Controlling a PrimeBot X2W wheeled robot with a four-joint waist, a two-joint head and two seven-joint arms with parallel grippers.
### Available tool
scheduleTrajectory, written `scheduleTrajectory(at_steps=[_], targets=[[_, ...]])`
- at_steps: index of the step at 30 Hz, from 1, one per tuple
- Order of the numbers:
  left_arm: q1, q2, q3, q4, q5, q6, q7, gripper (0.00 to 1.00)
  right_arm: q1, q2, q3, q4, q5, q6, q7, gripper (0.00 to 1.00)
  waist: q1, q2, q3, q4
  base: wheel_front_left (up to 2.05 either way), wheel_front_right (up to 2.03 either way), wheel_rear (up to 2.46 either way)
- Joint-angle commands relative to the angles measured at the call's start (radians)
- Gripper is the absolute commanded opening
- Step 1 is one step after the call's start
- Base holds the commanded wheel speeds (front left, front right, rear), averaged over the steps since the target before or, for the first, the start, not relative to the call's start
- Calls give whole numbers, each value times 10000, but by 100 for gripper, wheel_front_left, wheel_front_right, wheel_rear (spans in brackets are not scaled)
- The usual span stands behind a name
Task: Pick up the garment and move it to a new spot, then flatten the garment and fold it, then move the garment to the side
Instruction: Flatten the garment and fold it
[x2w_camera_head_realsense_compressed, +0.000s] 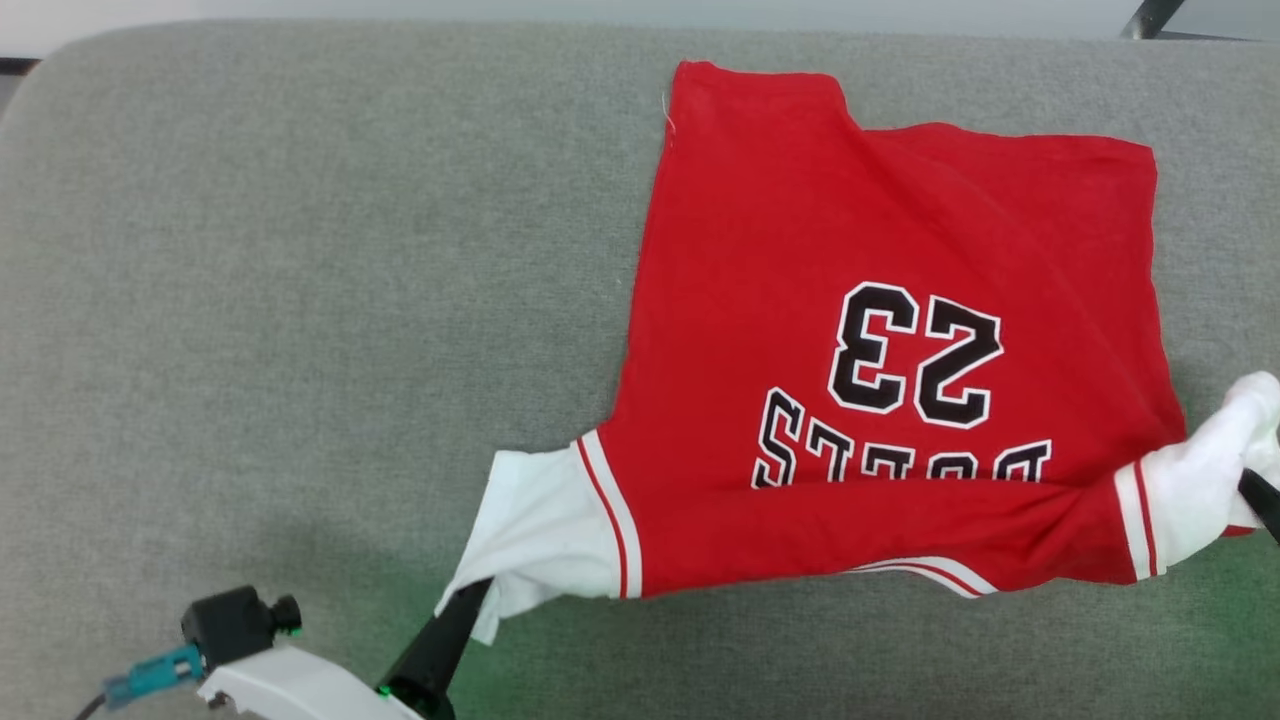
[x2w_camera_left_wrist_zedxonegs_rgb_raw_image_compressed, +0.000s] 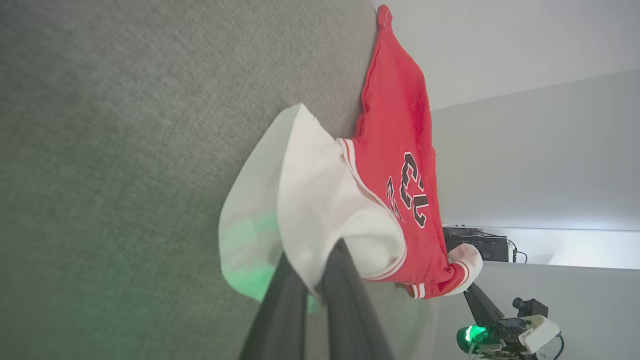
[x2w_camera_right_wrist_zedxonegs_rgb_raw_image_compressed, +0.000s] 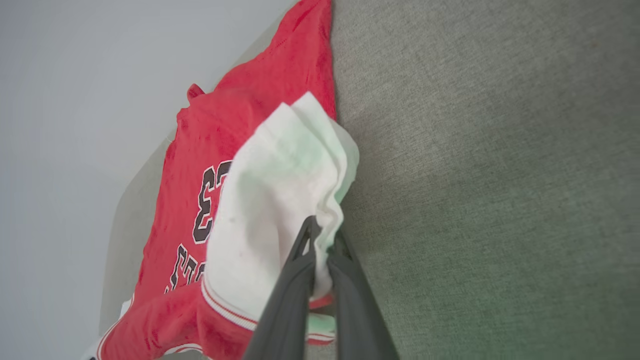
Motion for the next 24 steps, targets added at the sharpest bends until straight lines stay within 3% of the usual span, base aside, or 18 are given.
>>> scheduleTrajectory(at_steps=[1, 8, 13, 24], targets=[[138, 25, 2, -36, 16, 47, 8, 0, 89, 45, -104, -35, -40, -13, 13, 0, 0, -1, 29, -30, 0, 0, 0], [358, 116, -180, -8, 193, 264, 97, 0, 3, 234, -335, -5, -481, -13, 448, 0, 0, -1, 209, -46, 0, 0, 0], [-80, 96, -555, 750, 615, 310, 124, 0, -201, -357, 200, 717, -777, -13, 96, 0, 0, -1, 376, -57, 0, 0, 0], [-948, -158, -1039, 2523, 1004, 62, 199, 0, -751, -1748, 2087, 3025, -103, -30, -1364, 0, 0, -1, 787, -27, 0, 0, 0]])
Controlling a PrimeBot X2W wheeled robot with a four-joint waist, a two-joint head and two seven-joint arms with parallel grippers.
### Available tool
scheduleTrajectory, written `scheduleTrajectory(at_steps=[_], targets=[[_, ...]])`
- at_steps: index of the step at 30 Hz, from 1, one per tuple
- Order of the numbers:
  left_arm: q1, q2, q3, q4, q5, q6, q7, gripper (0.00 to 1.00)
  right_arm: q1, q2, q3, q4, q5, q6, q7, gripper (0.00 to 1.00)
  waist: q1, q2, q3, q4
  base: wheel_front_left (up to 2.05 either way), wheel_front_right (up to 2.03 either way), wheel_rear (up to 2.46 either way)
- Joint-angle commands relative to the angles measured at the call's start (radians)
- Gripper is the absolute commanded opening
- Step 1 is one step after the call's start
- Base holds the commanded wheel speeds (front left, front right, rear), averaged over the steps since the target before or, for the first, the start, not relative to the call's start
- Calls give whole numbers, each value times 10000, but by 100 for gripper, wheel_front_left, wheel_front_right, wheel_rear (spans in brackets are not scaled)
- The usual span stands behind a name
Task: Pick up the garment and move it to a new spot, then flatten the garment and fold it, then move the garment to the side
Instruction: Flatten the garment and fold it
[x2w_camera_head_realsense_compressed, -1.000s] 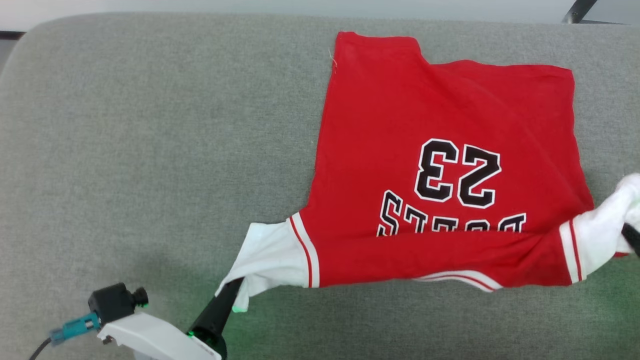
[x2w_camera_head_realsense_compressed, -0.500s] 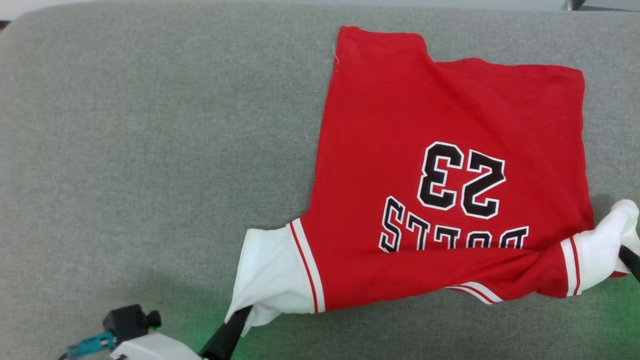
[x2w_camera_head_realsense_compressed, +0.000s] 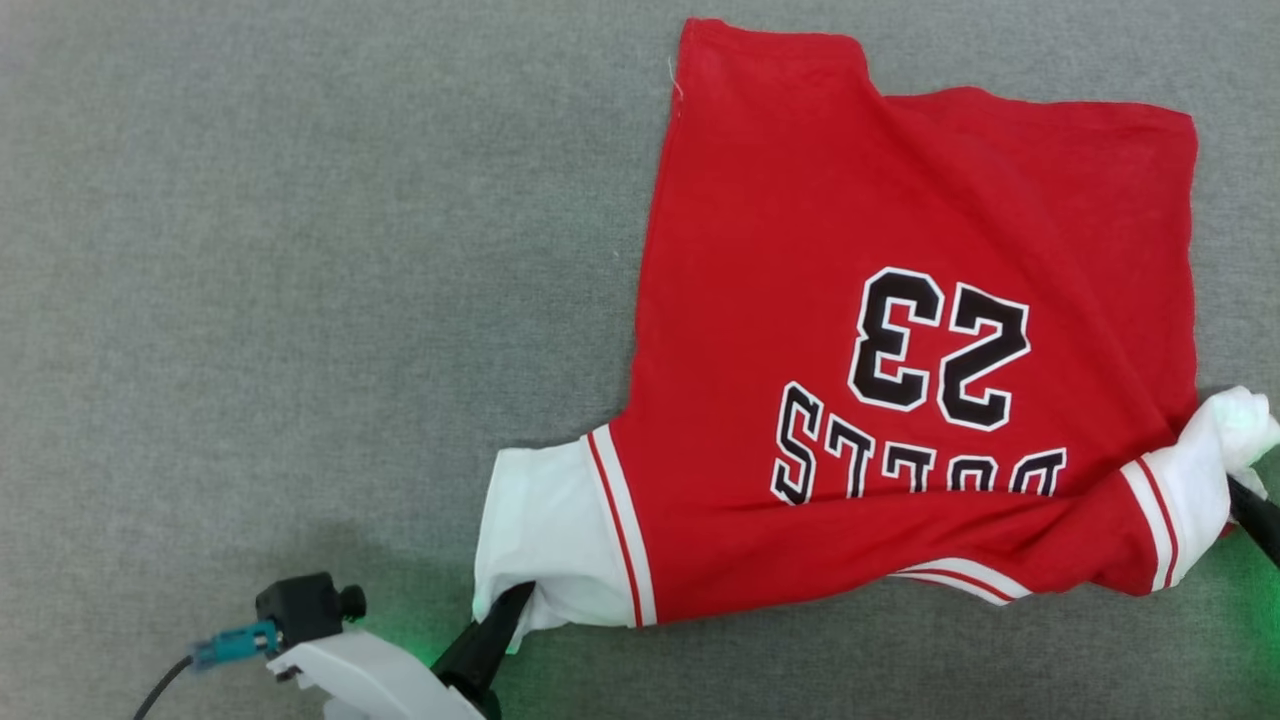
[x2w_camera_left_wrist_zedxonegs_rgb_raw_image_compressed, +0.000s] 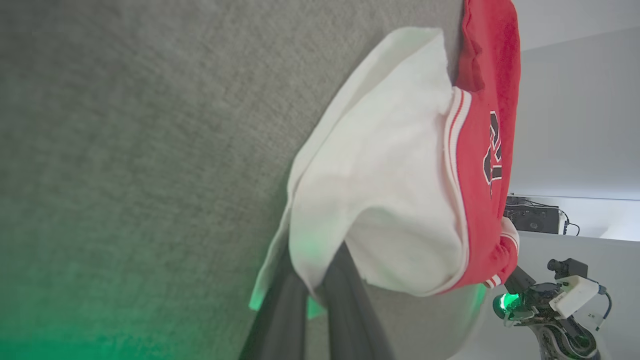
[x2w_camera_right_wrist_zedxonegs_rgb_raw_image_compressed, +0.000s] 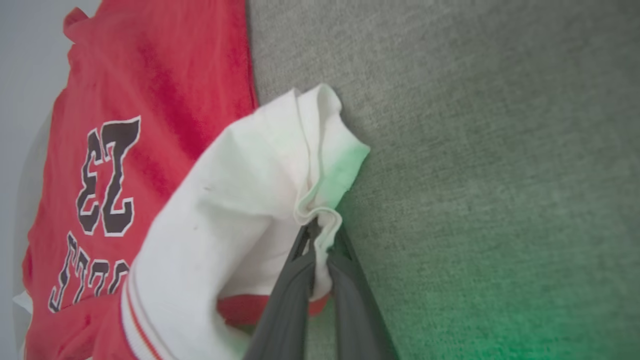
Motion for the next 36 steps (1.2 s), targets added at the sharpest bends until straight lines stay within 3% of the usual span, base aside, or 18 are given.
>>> scheduleTrajectory(at_steps=[1, 10, 18, 20, 22, 23, 29, 36], targets=[[-90, -59, -51, 516, 51, 111, 85, 0, -70, -92, 306, 482, 81, -80, -137, 0, 0, 0, 71, 21, 0, 0, 0], [-524, -164, -137, 1250, 76, -121, 121, 0, -897, -1671, 3445, 2897, 2075, -178, -2548, 0, 0, 0, 262, 80, 0, 0, 0], [-595, -188, -126, 1482, -30, -311, 103, 0, -1393, -2766, 5895, 3264, 3811, -192, -3826, 0, 0, 0, 187, 69, 0, 0, 0], [-572, -201, -120, 1524, -74, -380, 99, 0, -1538, -2832, 6467, 3168, 4005, -188, -4132, 35, 0, 0, 121, 48, 0, 0, 0], [-544, -207, -125, 1555, -100, -424, 110, 0, -1661, -2901, 6959, 3038, 4152, -153, -4474, 82, 0, 0, 50, 21, 0, 0, 0], [-531, -212, -133, 1560, -113, -453, 117, 0, -1709, -2983, 7180, 2968, 4198, -142, -4650, 100, 0, 0, 17, 10, 0, 0, 0], [-484, -234, -157, 1662, -217, -614, 150, 0, -2193, -3695, 8138, 2496, 4629, -124, -5415, 100, 0, 0, -318, -93, 0, 0, 0], [-148, -286, -237, 1603, -276, -576, 219, 0, -2526, -5413, 8070, 871, 4785, -50, -5328, 100, 0, 0, -845, -177, 0, 0, 0]])
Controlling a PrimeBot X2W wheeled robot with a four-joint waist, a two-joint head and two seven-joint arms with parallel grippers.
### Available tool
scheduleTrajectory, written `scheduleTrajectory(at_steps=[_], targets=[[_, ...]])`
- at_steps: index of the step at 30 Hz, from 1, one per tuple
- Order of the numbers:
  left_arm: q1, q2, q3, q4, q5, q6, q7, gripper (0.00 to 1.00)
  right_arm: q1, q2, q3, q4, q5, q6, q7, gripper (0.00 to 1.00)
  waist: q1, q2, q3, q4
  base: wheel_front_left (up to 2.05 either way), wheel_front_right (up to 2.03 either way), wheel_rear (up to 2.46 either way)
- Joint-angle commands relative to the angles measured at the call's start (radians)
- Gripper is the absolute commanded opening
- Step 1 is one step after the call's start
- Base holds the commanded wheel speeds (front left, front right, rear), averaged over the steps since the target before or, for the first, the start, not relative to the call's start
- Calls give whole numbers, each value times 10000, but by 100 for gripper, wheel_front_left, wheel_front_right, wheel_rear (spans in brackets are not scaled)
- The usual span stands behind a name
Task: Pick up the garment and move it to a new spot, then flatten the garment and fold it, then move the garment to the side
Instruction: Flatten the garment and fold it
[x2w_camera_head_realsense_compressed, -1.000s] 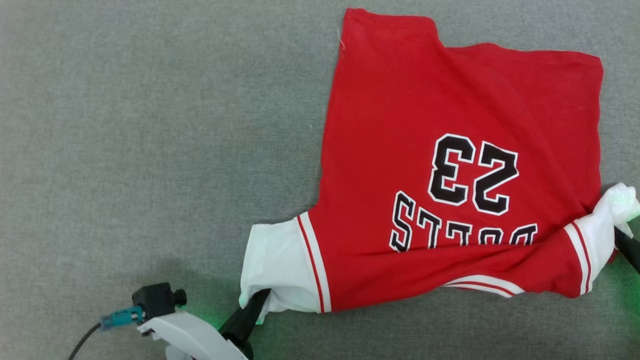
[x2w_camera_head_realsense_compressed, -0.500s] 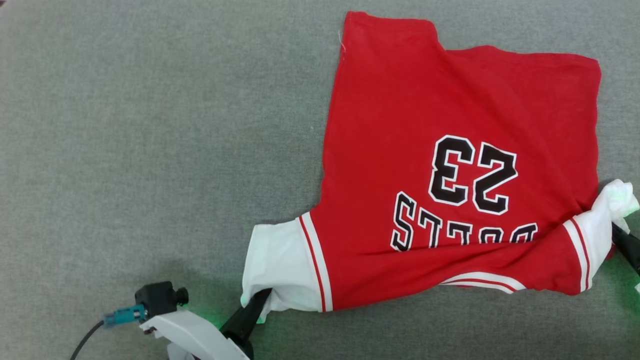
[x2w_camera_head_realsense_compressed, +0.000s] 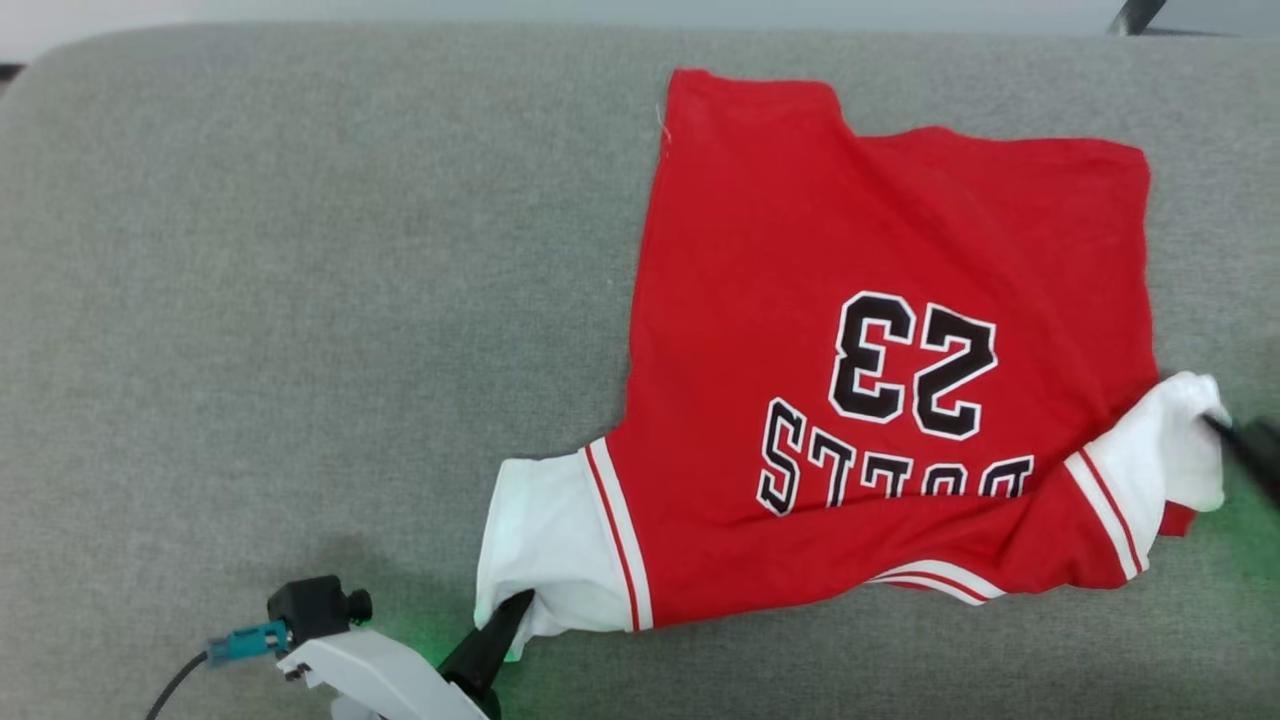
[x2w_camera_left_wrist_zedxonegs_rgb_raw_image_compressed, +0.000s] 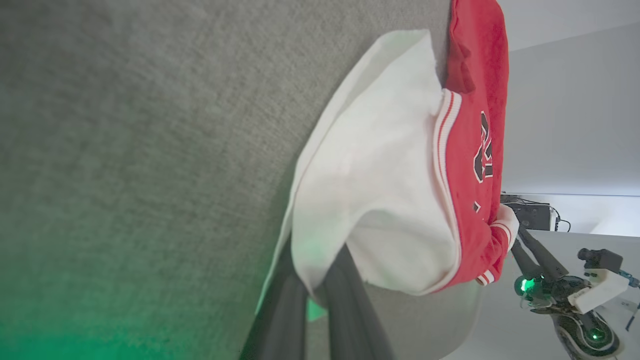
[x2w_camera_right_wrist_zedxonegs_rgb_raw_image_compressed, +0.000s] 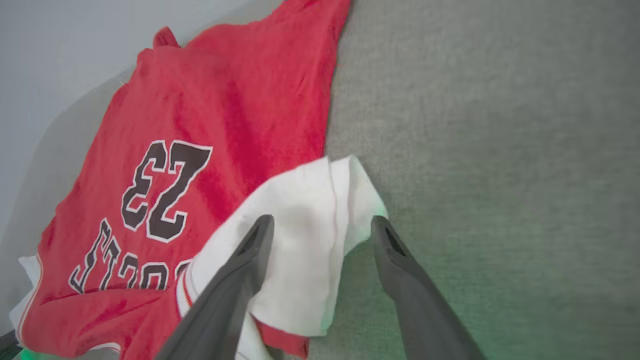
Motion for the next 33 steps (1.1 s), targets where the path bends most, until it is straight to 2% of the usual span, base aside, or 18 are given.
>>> scheduleTrajectory(at_steps=[1, 7, 10, 13, 16, 24, 25, 30, 33], targets=[[245, -73, -156, 240, 9, 137, 163, 0, -260, -317, -166, -169, 74, -16, 117, 100, 0, -1, -157, -6, 0, 0, 0], [310, -125, -209, 176, -15, 124, 146, 0, -1051, -1557, -902, -901, 405, -16, 917, 100, 0, -1, -311, 163, 0, 0, 0], [290, -149, -242, 133, -8, 113, 142, 0, -1394, -1744, -1098, -1054, 183, -16, 1279, 100, 0, -1, -320, 290, 0, 0, 0], [207, -186, -283, 65, 35, 130, 157, 0, -1915, -1386, -1132, -787, -352, -16, 1721, 100, 0, -1, -254, 449, 0, 0, 0], [74, -222, -329, -1, 97, 161, 169, 0, -2642, -749, -1132, -179, -1190, -16, 2440, 100, 0, -1, -122, 590, 0, 0, 0], [-240, -331, -447, -94, 214, 279, 219, 0, -5078, 1688, -1761, 2560, -3995, -16, 4937, 100, 0, -1, 472, 915, 0, 0, 0], [-240, -331, -447, -94, 214, 279, 219, 0, -5078, 1688, -1761, 2560, -3995, -16, 4937, 100, 0, -1, 472, 915, 0, 0, 0], [-338, -354, -466, -66, 241, 292, 213, 0, -6250, 2729, -2618, 4232, -5512, -16, 6206, 100, 0, -1, 845, 1064, 0, 0, 0], [-431, -368, -470, -16, 271, 269, 209, 0, -6789, 3024, -3292, 5021, -6218, -16, 6615, 100, 0, -1, 1080, 1153, 0, 0, 0]])
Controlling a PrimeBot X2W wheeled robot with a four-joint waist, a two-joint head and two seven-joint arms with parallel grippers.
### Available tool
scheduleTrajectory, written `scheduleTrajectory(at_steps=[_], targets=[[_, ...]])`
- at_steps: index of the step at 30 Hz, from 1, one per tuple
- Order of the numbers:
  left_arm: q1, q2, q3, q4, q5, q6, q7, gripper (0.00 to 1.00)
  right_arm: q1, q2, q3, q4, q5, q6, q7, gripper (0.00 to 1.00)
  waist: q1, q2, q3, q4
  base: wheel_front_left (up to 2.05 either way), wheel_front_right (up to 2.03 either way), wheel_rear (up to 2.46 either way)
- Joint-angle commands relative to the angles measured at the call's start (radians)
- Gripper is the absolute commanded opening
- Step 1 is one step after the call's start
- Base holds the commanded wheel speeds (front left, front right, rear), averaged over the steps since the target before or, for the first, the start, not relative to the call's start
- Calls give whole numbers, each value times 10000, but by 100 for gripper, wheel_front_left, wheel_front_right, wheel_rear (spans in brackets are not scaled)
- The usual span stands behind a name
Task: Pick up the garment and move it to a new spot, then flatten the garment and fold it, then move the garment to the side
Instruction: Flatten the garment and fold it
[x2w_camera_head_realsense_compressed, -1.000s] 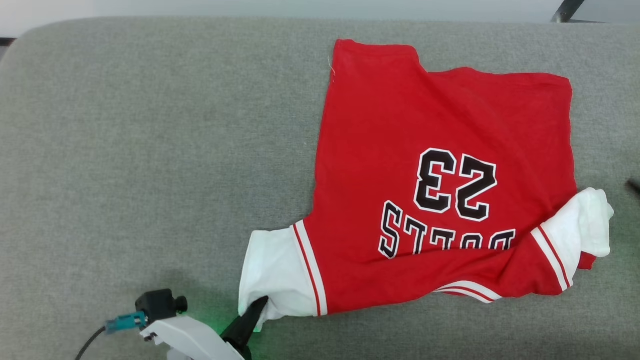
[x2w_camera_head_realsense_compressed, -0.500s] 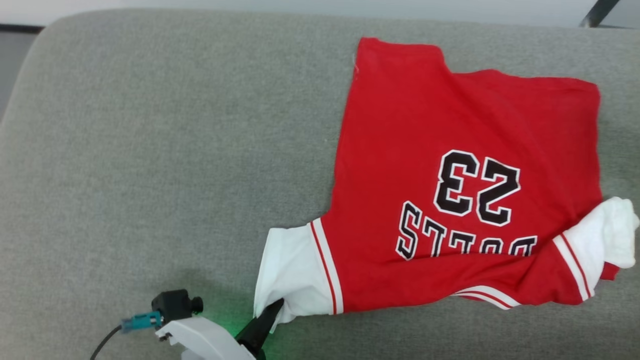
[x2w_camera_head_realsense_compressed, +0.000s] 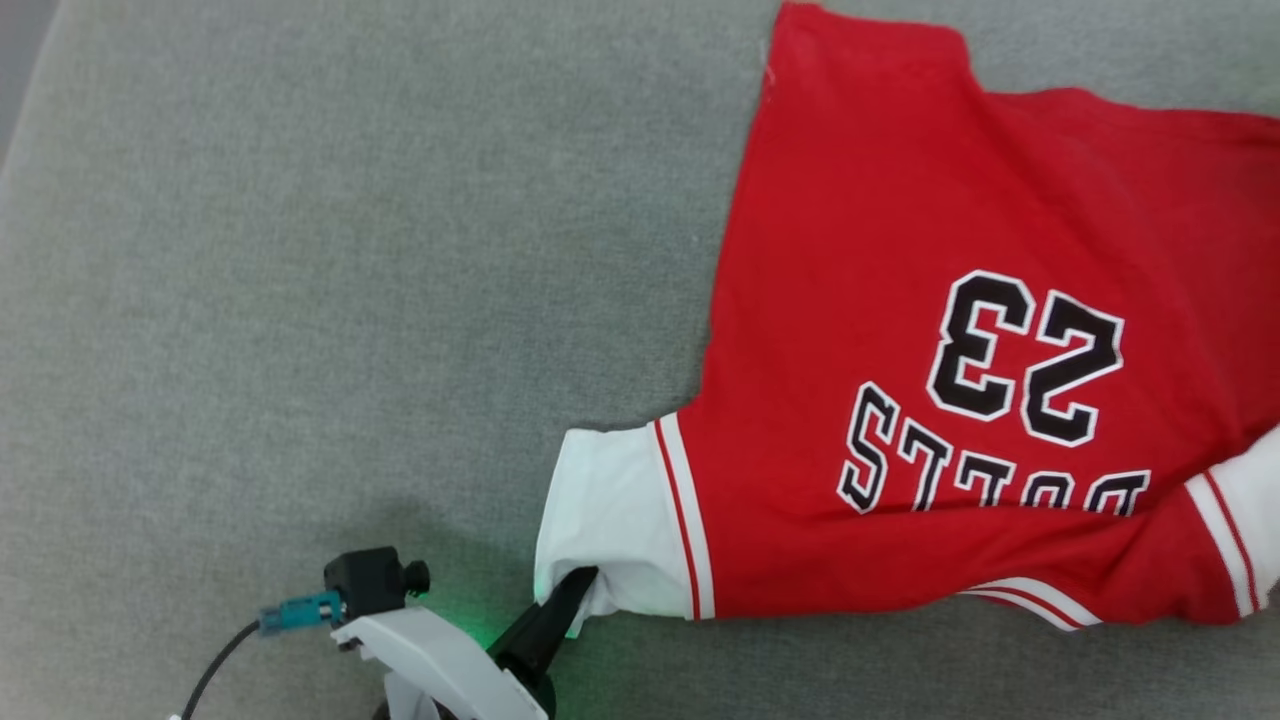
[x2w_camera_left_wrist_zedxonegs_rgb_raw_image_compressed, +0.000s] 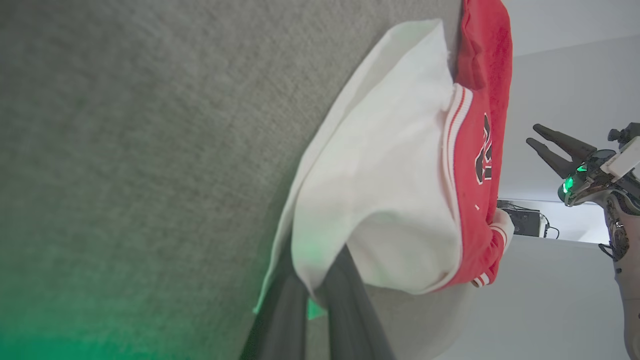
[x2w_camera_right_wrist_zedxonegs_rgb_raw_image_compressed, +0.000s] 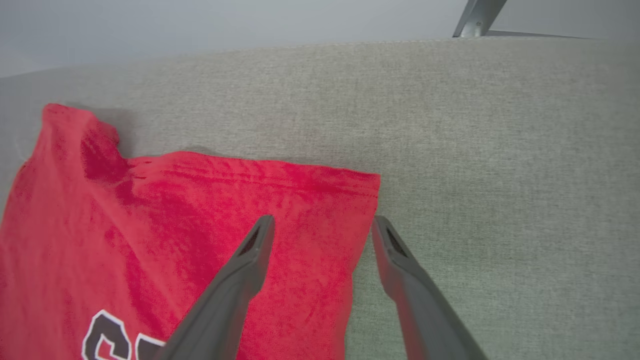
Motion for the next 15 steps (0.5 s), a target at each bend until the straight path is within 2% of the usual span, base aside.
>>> scheduleTrajectory(at_steps=[1, 8, 15], targets=[[-73, -18, -8, 519, 85, 178, 42, 0, -131, 41, -158, 134, -189, -14, 11, 100, 0, 0, 228, 140, 0, 0, 0], [-231, 14, 41, 680, 86, 151, 53, 0, -757, 349, -1232, 1250, -1288, -14, 636, 100, 0, 0, 617, 215, 0, 0, 0], [-451, 16, 72, 802, 86, 120, 64, 0, -771, 530, -1671, 1673, -2082, -14, 996, 100, 0, 0, 880, 225, 0, 0, 0]])
